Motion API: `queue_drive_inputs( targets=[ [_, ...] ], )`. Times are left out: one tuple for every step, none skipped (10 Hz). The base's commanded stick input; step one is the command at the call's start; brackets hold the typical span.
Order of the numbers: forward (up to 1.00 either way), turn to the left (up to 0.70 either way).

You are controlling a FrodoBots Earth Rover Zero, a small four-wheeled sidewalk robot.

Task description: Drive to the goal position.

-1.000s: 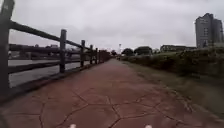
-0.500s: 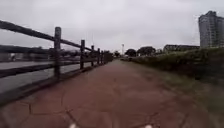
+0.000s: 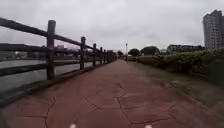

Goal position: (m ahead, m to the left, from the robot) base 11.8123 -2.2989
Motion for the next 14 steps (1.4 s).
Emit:
queue_drive_inputs(
  targets=[
    [1.00,-0.14],
    [1.00,-0.40],
    [1.00,-0.40],
    [1.00,-0.40],
    [1.00,-0.40],
    [1.00,-0.40],
    [1.00,-0.08],
    [1.00,0.00],
    [1.00,0.00],
    [1.00,0.00],
    [1.00,0.00],
    [1.00,0.00],
    [1.00,0.00],
    [1.00,0.00]
  ],
)
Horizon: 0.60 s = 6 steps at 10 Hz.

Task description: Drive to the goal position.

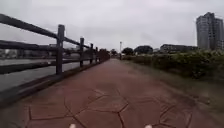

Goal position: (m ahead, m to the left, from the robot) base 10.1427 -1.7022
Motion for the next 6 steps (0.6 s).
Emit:
queue_drive_inputs(
  targets=[
    [1.00,0.00],
    [1.00,0.00],
    [1.00,0.00],
    [1.00,0.00],
    [1.00,0.00],
    [1.00,0.00]
  ],
)
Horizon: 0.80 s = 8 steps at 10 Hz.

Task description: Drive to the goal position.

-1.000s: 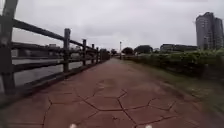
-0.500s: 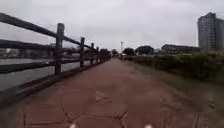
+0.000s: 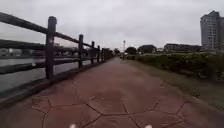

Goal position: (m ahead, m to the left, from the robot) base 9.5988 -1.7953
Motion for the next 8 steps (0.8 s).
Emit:
queue_drive_inputs(
  targets=[
    [1.00,0.00],
    [1.00,0.00],
    [1.00,0.00],
    [1.00,0.00],
    [1.00,0.00],
    [1.00,0.00],
    [1.00,-0.40],
    [1.00,-0.40]
  ],
)
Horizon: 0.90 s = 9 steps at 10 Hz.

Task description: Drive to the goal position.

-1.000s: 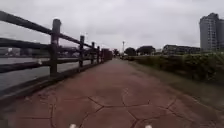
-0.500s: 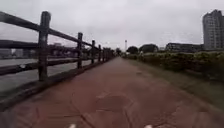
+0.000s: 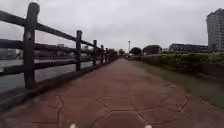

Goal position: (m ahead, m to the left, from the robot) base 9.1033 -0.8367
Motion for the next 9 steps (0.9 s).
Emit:
queue_drive_inputs(
  targets=[
    [1.00,-0.40],
    [1.00,-0.40],
    [1.00,-0.27],
    [1.00,0.00],
    [1.00,0.00],
    [1.00,0.00],
    [1.00,0.00],
    [1.00,0.00],
    [1.00,0.00]
  ],
)
